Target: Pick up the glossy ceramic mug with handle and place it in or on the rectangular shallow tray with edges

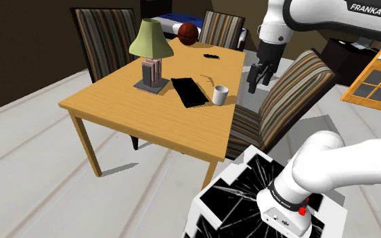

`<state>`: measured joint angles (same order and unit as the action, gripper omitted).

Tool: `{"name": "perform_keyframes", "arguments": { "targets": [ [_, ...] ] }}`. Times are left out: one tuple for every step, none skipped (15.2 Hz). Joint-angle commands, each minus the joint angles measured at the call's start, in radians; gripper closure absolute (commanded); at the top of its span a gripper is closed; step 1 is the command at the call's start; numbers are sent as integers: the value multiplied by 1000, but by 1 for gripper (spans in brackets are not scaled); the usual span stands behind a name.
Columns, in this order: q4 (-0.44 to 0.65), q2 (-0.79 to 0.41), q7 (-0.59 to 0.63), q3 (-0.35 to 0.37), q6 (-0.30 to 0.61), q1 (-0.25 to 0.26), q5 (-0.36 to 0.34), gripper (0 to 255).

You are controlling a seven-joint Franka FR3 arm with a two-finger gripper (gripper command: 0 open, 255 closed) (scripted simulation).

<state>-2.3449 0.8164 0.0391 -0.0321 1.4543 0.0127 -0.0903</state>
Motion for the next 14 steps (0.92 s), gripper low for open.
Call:
{"name": "perform_keyframes", "arguments": {
  "targets": [
    [0,0,0,0,0,0,0,0],
    [-8,-21,-6,-11,33,-4,-8,0],
    [-14,-43,-12,-22,66,-8,-15,0],
    [-19,-67,-18,-34,99,-12,-22,0],
    [-22,-91,-24,-45,131,-15,-28,0],
    [-24,-117,-30,-56,163,-19,-34,0],
    [-25,-144,-36,-67,195,-22,-39,0],
    [-24,-172,-42,-79,227,-25,-44,0],
    [-22,-200,-49,-90,258,-29,-48,0],
    [-18,-230,-55,-100,288,-32,-52,0],
    [-13,-261,-61,-111,318,-34,-54,0],
    [-7,-292,-68,-122,348,-37,-57,0],
    [1,-324,-74,-133,377,-39,-58,0],
    [10,-356,-81,-144,405,-41,-58,0]
  ]
}}
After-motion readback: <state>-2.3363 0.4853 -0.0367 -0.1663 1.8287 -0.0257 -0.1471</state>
